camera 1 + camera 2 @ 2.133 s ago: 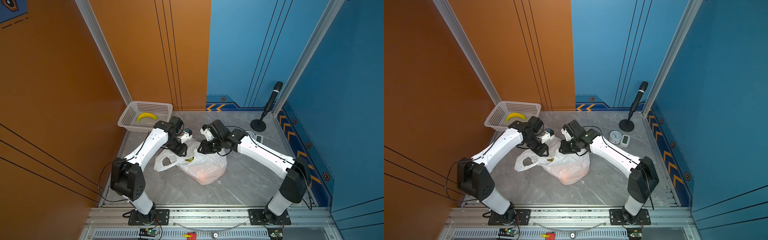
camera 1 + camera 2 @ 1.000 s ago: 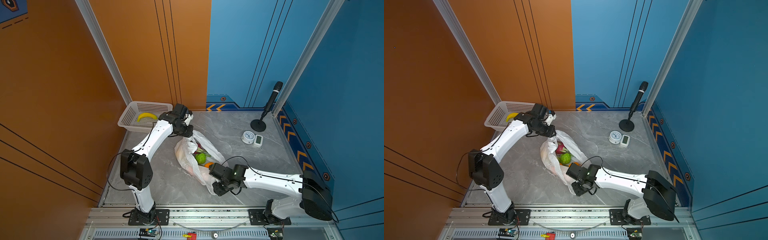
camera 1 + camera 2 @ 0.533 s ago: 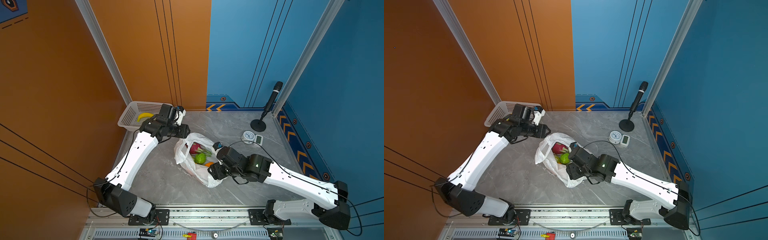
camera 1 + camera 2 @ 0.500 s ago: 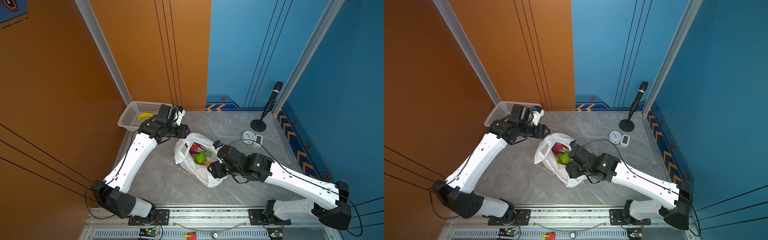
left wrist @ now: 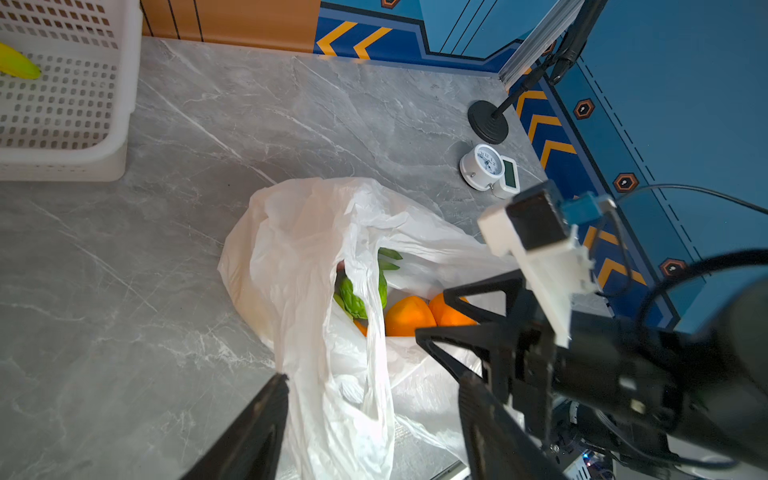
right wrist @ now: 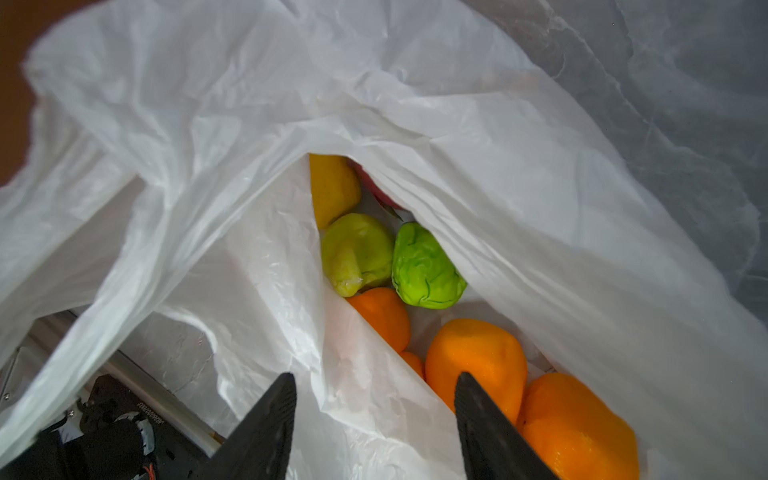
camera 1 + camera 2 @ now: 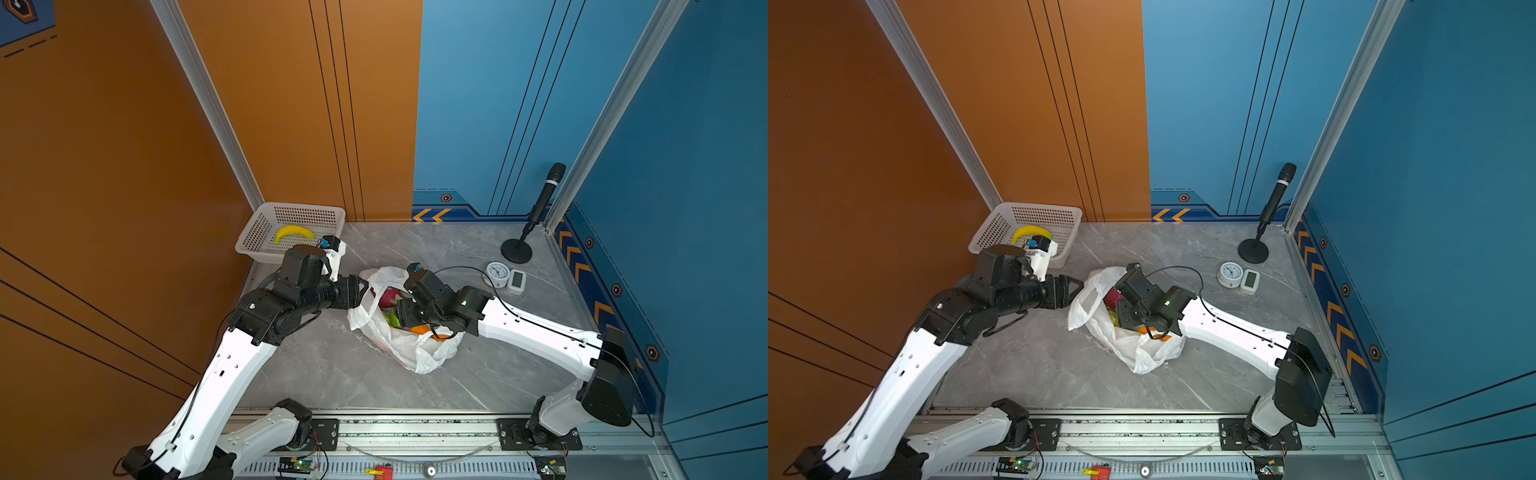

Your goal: Untie the knot of the plastic bag and take out the fruit

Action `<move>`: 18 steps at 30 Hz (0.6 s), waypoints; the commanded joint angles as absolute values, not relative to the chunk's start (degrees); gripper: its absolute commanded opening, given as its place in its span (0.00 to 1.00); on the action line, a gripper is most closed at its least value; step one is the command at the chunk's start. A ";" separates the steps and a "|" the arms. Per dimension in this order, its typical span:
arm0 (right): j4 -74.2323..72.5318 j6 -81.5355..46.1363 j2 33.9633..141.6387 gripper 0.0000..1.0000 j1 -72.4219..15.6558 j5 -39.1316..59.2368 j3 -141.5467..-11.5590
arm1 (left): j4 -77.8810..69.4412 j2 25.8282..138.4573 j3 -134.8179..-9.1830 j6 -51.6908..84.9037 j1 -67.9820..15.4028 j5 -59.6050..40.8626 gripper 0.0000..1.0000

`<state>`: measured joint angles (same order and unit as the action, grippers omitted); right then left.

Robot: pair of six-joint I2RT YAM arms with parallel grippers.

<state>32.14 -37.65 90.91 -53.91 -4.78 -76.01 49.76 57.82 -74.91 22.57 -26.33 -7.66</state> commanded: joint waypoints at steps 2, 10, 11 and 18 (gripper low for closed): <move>26.35 -41.48 93.68 0.62 -51.95 -5.54 -74.58 | 50.63 54.26 -72.01 22.87 -27.24 -9.84 0.69; 22.98 -43.16 101.93 0.66 -50.14 -7.40 -76.45 | 50.63 51.42 -68.74 19.31 -29.50 -13.56 0.83; 23.31 -43.35 102.85 0.67 -50.10 -7.99 -76.72 | 50.64 51.10 -68.40 18.55 -30.10 -12.91 0.84; 21.92 -44.22 107.37 0.69 -49.09 -6.72 -77.47 | 49.48 50.58 -67.46 12.11 -32.45 -15.88 0.85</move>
